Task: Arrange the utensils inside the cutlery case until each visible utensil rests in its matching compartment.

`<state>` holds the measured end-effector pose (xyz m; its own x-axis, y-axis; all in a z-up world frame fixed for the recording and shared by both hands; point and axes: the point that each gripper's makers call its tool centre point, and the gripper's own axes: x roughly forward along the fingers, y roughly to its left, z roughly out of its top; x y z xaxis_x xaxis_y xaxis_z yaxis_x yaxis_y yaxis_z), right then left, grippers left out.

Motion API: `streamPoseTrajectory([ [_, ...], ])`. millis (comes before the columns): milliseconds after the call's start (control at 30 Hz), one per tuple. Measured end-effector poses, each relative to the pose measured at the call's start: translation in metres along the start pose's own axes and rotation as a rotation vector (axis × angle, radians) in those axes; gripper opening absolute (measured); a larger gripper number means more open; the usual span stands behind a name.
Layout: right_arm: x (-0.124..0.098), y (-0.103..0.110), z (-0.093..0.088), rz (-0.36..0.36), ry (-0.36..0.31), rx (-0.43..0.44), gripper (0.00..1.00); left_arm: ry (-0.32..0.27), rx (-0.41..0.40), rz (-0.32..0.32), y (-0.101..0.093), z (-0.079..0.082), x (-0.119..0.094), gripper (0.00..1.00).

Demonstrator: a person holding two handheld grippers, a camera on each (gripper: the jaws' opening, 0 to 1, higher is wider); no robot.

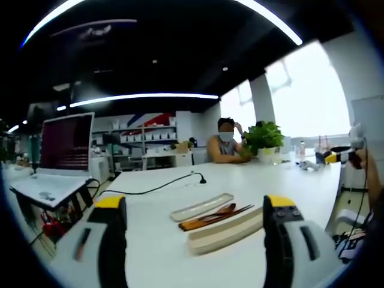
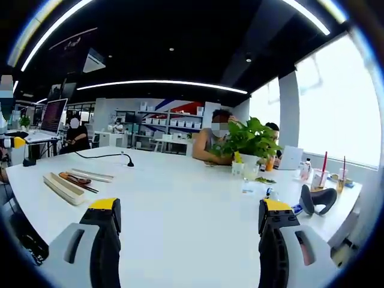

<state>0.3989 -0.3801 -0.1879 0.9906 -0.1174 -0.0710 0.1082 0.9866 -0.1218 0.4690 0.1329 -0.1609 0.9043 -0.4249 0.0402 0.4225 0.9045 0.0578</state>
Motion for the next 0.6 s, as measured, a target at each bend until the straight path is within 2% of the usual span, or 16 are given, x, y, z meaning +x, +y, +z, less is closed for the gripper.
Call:
streamPoseTrajectory([
  [600,0.0004,0.0029,0.0023,0.010,-0.008,0.011,0.99,-0.025,-0.009,-0.001,0.0005,0.0072,-0.0025,1.00],
])
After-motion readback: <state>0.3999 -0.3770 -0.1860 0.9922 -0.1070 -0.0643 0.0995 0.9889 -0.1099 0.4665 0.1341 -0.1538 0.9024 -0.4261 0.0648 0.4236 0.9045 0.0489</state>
